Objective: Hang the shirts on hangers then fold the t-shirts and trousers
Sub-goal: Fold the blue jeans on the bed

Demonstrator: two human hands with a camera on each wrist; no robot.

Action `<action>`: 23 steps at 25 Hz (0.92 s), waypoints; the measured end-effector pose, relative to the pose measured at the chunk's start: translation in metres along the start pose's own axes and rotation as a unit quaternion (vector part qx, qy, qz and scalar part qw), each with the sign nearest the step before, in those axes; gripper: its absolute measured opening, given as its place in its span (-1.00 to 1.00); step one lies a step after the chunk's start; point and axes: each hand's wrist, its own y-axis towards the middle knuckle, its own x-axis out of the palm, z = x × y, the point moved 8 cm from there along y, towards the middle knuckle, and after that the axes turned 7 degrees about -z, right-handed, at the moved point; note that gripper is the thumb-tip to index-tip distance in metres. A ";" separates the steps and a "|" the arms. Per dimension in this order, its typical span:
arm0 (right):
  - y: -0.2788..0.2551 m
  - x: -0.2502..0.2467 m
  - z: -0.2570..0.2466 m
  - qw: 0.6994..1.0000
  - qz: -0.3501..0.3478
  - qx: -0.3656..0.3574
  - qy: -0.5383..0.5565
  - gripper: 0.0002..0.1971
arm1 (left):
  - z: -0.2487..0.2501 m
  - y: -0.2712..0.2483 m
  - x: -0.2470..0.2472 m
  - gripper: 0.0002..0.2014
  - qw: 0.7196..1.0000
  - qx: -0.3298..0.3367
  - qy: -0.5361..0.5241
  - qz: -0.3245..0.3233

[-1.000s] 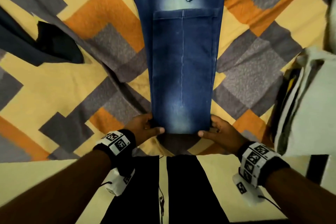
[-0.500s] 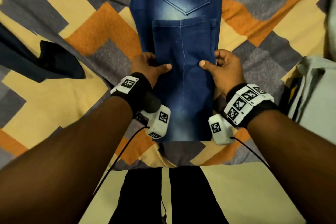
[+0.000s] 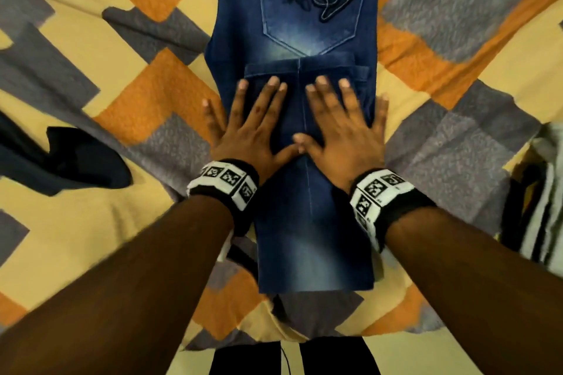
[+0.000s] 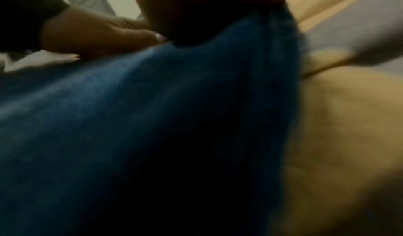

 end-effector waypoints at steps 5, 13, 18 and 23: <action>-0.024 -0.021 0.036 0.993 0.049 0.105 0.010 -0.28 | 0.016 -0.023 -0.004 0.13 0.998 0.030 0.024 0.042; -0.022 -0.027 0.061 0.961 0.028 0.180 0.206 -0.37 | -0.006 -0.021 -0.010 0.06 0.980 -0.081 -0.182 0.027; 0.040 -0.042 0.088 0.851 0.073 0.181 0.488 -0.89 | -0.027 0.039 -0.072 -0.51 0.944 -0.119 -0.303 0.051; 0.064 -0.074 0.085 0.896 0.066 0.047 0.436 -0.85 | -0.016 0.042 -0.093 -0.77 0.946 0.025 -0.317 0.057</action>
